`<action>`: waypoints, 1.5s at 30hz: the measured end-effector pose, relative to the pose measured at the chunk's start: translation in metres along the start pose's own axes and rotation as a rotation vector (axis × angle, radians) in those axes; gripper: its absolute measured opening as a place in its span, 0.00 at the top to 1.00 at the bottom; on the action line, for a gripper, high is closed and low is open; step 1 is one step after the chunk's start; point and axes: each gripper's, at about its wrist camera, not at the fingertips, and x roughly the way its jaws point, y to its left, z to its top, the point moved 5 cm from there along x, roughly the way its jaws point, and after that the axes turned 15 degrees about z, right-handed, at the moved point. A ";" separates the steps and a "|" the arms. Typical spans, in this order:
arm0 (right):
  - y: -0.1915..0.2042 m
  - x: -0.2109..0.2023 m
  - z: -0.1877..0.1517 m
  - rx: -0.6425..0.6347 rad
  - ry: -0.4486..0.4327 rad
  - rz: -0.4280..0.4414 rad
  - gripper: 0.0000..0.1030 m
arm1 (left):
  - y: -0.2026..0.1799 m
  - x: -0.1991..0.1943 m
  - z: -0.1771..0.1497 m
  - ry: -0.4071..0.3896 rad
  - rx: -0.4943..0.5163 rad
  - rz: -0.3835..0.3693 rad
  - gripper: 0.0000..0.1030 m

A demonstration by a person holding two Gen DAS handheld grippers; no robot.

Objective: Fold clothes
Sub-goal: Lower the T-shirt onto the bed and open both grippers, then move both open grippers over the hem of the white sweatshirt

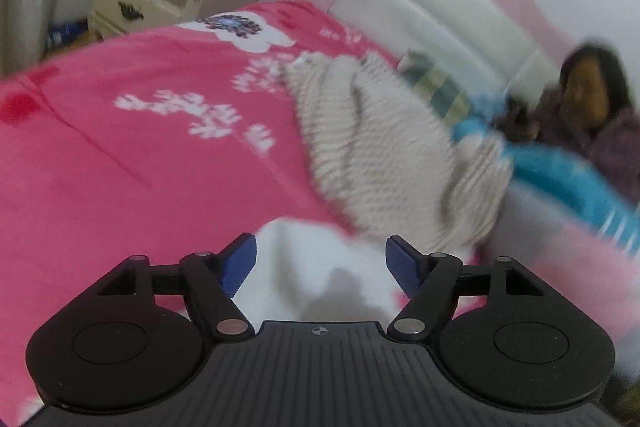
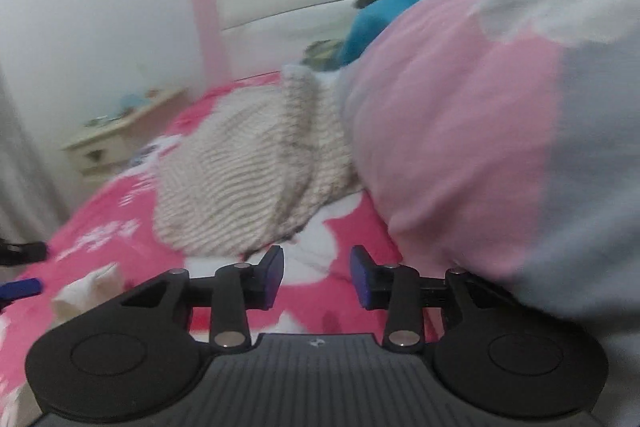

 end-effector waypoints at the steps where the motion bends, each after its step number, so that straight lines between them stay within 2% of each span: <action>1: 0.004 -0.005 -0.005 -0.018 0.029 0.062 0.60 | 0.006 -0.003 -0.007 0.019 0.027 0.004 0.29; 4: 0.023 -0.003 -0.032 -0.082 0.199 0.199 0.59 | 0.024 -0.016 -0.026 0.085 0.084 0.016 0.26; 6: 0.030 0.002 -0.050 -0.116 0.276 0.138 0.59 | 0.036 -0.030 -0.035 0.126 0.101 0.024 0.26; 9: 0.018 -0.008 -0.050 -0.114 0.243 -0.035 0.59 | 0.058 -0.061 -0.039 0.164 0.101 0.023 0.25; 12: 0.008 -0.038 -0.032 -0.063 0.152 -0.088 0.59 | 0.083 -0.095 -0.036 0.194 0.091 0.020 0.24; 16: 0.042 -0.093 -0.037 -0.073 0.200 0.001 0.52 | 0.109 -0.134 -0.046 0.314 0.103 0.016 0.24; 19: 0.071 -0.136 -0.045 -0.080 0.250 0.074 0.50 | 0.118 -0.166 -0.063 0.403 0.146 -0.020 0.24; 23: 0.109 -0.195 -0.055 -0.089 0.317 0.173 0.46 | 0.111 -0.209 -0.100 0.481 0.286 -0.071 0.24; 26: 0.138 -0.239 -0.063 -0.096 0.367 0.247 0.46 | 0.110 -0.234 -0.131 0.510 0.359 -0.122 0.24; 27: 0.147 -0.253 -0.074 -0.090 0.397 0.266 0.46 | 0.108 -0.239 -0.141 0.513 0.382 -0.137 0.24; 30: 0.162 -0.282 -0.143 0.004 0.503 0.291 0.46 | 0.109 -0.247 -0.172 0.532 0.454 -0.116 0.24; 33: 0.171 -0.295 -0.204 0.079 0.534 0.305 0.46 | 0.107 -0.251 -0.194 0.534 0.511 -0.093 0.24; 36: 0.186 -0.294 -0.246 -0.048 0.531 0.262 0.46 | 0.107 -0.247 -0.207 0.479 0.550 -0.027 0.25; 38: 0.209 -0.295 -0.270 -0.175 0.567 0.312 0.46 | 0.106 -0.244 -0.212 0.457 0.546 -0.011 0.25; 39: 0.220 -0.295 -0.283 -0.263 0.597 0.328 0.47 | 0.106 -0.242 -0.213 0.449 0.541 -0.006 0.25; 42: 0.240 -0.291 -0.330 -0.629 0.719 0.286 0.47 | 0.107 -0.237 -0.217 0.430 0.535 0.021 0.25; 43: 0.239 -0.292 -0.341 -0.709 0.730 0.262 0.47 | 0.107 -0.235 -0.218 0.429 0.538 0.028 0.24; 45: 0.237 -0.297 -0.349 -0.786 0.703 0.264 0.49 | 0.108 -0.235 -0.222 0.431 0.543 0.034 0.24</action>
